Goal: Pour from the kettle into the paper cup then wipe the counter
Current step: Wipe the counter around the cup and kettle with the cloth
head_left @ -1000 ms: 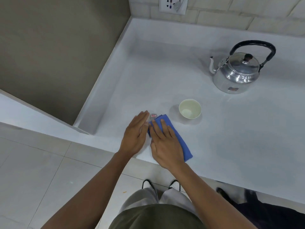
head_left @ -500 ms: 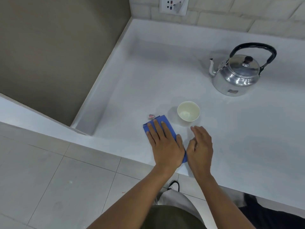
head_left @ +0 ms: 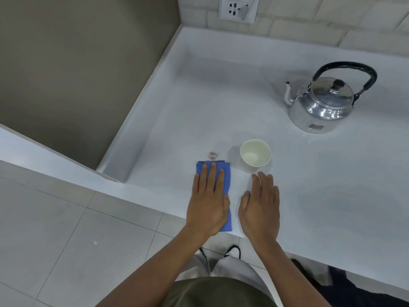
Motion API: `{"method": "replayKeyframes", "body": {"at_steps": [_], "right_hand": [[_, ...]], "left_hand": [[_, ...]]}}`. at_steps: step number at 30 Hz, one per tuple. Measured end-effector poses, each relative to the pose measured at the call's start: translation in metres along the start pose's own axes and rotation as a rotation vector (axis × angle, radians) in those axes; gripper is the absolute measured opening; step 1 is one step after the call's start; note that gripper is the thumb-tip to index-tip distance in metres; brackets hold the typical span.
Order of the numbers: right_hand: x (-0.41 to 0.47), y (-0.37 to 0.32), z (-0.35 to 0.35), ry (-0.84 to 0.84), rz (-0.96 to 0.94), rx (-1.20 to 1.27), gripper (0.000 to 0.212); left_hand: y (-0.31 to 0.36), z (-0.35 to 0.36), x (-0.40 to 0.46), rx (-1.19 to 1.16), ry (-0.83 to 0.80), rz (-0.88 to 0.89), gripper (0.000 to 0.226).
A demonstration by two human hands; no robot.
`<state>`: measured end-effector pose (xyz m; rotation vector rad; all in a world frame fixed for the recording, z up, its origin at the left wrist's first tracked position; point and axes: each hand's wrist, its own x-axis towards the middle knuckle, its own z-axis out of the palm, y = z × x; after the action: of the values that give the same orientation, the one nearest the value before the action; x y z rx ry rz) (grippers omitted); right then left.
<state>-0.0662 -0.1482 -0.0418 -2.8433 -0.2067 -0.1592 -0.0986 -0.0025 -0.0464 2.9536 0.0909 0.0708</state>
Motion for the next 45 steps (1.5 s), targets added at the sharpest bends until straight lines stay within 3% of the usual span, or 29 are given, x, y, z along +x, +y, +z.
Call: {"method": "replayKeyframes", "body": {"at_steps": [3,11,16,21,25,32,40,45], "right_hand": [[0.002,-0.002,0.002,-0.007,0.013,-0.007,0.05],[0.0,-0.01,0.001,-0.013,0.024,-0.03,0.052],[-0.002,-0.015,-0.001,-0.034,0.044,-0.059,0.053],[-0.007,-0.026,0.001,-0.059,0.062,-0.062,0.056],[-0.006,-0.025,-0.001,-0.064,0.062,-0.078,0.056],[-0.006,-0.024,-0.001,-0.087,0.067,-0.081,0.057],[-0.006,-0.026,-0.001,-0.089,0.077,-0.058,0.058],[-0.006,-0.025,0.001,-0.083,0.072,-0.052,0.058]], "left_hand": [[0.024,0.001,0.012,-0.062,0.006,-0.109,0.063],[-0.026,-0.008,0.019,-0.103,0.023,-0.004,0.058],[-0.06,-0.014,0.0,-0.03,0.073,-0.115,0.059],[-0.02,-0.008,0.0,-0.045,0.031,-0.264,0.064],[-0.038,-0.009,0.028,-0.06,0.029,-0.151,0.062],[-0.098,-0.016,0.064,-0.051,0.045,-0.151,0.061],[-0.045,-0.009,0.003,-0.02,0.075,-0.042,0.059],[-0.042,-0.005,0.05,-0.036,0.031,0.043,0.059]]}}
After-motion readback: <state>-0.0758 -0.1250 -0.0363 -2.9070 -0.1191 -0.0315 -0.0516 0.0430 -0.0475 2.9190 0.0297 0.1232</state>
